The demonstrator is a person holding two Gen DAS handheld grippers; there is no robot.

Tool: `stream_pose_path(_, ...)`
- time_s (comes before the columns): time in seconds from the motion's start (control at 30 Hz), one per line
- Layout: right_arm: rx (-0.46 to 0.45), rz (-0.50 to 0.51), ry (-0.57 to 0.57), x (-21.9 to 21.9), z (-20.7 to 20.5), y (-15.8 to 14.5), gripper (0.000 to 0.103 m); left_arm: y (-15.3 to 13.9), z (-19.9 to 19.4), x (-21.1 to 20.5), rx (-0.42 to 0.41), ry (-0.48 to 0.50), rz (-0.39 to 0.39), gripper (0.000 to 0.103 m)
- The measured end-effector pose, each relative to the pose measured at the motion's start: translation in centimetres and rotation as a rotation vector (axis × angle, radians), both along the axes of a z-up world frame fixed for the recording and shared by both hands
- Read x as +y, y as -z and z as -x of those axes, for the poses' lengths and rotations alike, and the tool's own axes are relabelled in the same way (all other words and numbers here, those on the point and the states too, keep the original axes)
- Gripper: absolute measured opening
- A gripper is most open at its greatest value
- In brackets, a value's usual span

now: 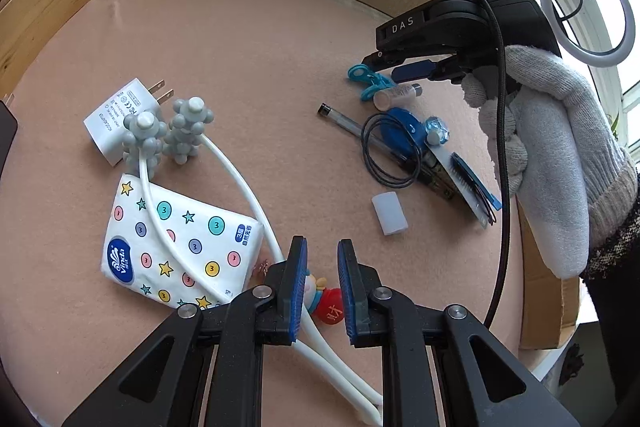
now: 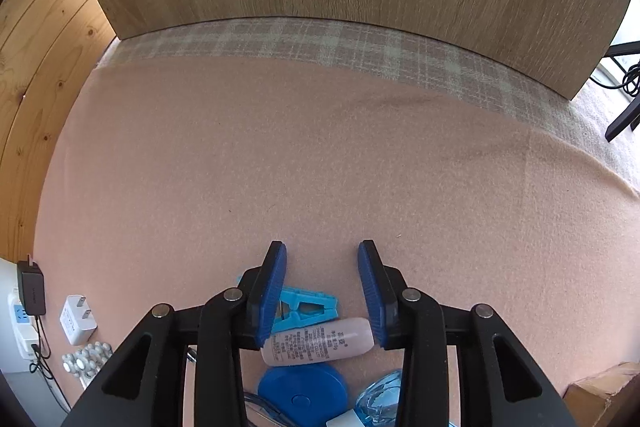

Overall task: Organize objects
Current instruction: 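Reach the left gripper toward the pile while the right gripper approaches the tape measure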

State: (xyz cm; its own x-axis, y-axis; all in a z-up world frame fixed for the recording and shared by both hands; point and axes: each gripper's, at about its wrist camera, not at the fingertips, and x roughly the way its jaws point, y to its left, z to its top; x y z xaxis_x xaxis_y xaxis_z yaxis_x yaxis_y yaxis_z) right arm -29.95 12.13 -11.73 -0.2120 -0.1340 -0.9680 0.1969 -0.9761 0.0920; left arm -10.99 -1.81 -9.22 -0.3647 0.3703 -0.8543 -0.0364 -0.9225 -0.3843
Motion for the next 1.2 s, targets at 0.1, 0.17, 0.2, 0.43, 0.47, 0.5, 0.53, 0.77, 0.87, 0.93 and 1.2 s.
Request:
stream_pose_path(0.1, -0.027, 0.008, -0.038, -0.1, -1.6, 0.0, 0.034, 0.3, 0.2, -0.5, -0.005, -0.015, -0.008, 0.017)
stream_pose_path(0.17, -0.036, 0.014, -0.062, 0.0, -3.2, 0.0, 0.033, 0.5, 0.3, -0.9, -0.008, -0.034, -0.013, 0.017)
stream_pose_path(0.2, -0.037, 0.017, -0.076, 0.0, -4.2, -0.1, 0.034, 0.7, 0.2, -1.0, -0.013, -0.038, -0.012, 0.017)
stream_pose_path(0.43, 0.010, 0.070, -0.125, 1.1, -11.5, -0.2, 0.034, 0.9, 0.4, -0.8, -0.024, -0.020, 0.011, 0.018)
stream_pose_path(0.47, 0.014, 0.092, -0.116, 1.5, -12.5, -0.2, 0.034, 1.0, 0.5, -0.8, -0.026, -0.020, 0.013, 0.017)
stream_pose_path(0.5, 0.018, 0.115, -0.104, 2.0, -13.5, -0.2, 0.034, 1.0, 0.5, -0.7, -0.027, -0.021, 0.013, 0.018)
stream_pose_path(0.53, 0.018, 0.137, -0.093, 2.7, -14.5, -0.3, 0.034, 1.0, 0.5, -0.5, -0.026, -0.018, 0.018, 0.018)
stream_pose_path(0.77, 0.036, 0.218, -0.073, 4.6, -20.9, -0.2, 0.034, 0.7, 1.2, -0.4, -0.029, -0.004, 0.034, 0.018)
stream_pose_path(0.87, 0.036, 0.265, -0.029, 5.4, -22.4, -0.1, 0.034, 0.6, 1.3, 0.0, -0.026, -0.003, 0.037, 0.018)
stream_pose_path(0.93, 0.028, 0.276, -0.016, 5.8, -23.2, -0.1, 0.034, 0.5, 1.2, 0.1, -0.024, 0.006, 0.039, 0.018)
stream_pose_path(1.2, 0.004, 0.327, 0.121, 10.3, -23.8, -0.2, 0.034, -1.3, -0.1, 1.6, -0.002, 0.079, 0.030, 0.018)
